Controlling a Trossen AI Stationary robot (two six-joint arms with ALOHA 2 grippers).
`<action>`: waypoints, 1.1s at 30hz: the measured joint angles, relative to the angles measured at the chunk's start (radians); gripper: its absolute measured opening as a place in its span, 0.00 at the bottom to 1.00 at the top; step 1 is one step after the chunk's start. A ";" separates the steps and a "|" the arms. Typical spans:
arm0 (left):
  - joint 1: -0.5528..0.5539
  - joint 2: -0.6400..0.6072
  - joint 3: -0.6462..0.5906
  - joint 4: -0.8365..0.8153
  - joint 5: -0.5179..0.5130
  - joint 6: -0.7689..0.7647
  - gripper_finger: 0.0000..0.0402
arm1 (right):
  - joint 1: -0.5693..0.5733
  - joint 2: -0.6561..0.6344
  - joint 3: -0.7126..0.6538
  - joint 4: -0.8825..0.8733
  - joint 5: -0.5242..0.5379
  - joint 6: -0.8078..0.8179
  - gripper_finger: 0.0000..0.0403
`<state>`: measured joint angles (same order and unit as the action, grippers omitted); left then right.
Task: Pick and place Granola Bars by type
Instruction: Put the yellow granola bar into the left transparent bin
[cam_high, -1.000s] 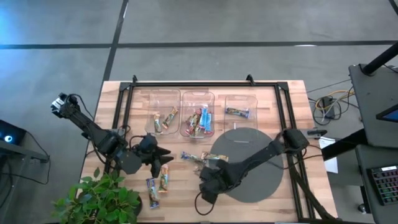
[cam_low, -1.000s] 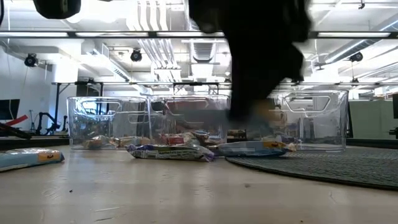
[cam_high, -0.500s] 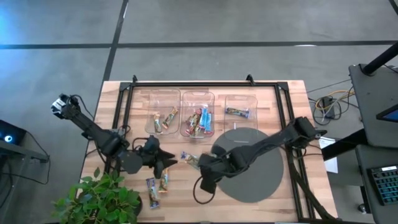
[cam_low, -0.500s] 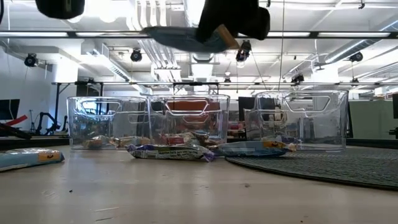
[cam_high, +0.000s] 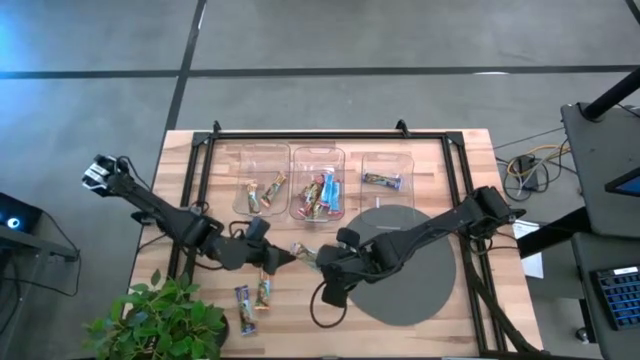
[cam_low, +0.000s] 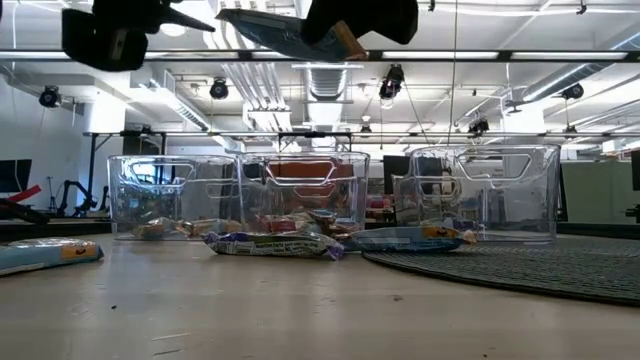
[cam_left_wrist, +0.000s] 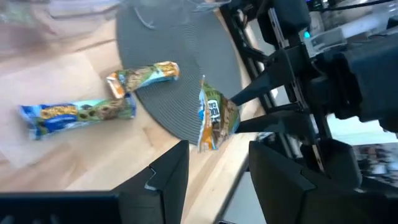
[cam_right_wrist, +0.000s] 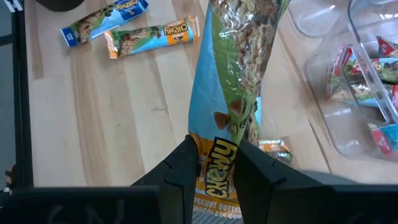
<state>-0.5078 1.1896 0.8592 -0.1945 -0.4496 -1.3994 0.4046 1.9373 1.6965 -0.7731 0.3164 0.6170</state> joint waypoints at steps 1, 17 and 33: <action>0.007 -0.001 -0.016 0.032 0.007 0.000 0.37 | 0.000 0.000 0.001 0.001 0.000 0.000 0.19; 0.091 -0.025 -0.207 0.433 0.135 0.021 0.37 | 0.008 0.000 0.001 0.000 0.000 -0.004 0.19; 0.107 0.007 -0.207 0.449 0.200 0.037 0.36 | 0.006 0.000 0.001 0.001 0.000 -0.022 0.19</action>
<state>-0.4004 1.1962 0.6521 0.2546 -0.2500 -1.3621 0.4107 1.9373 1.6974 -0.7722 0.3161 0.5949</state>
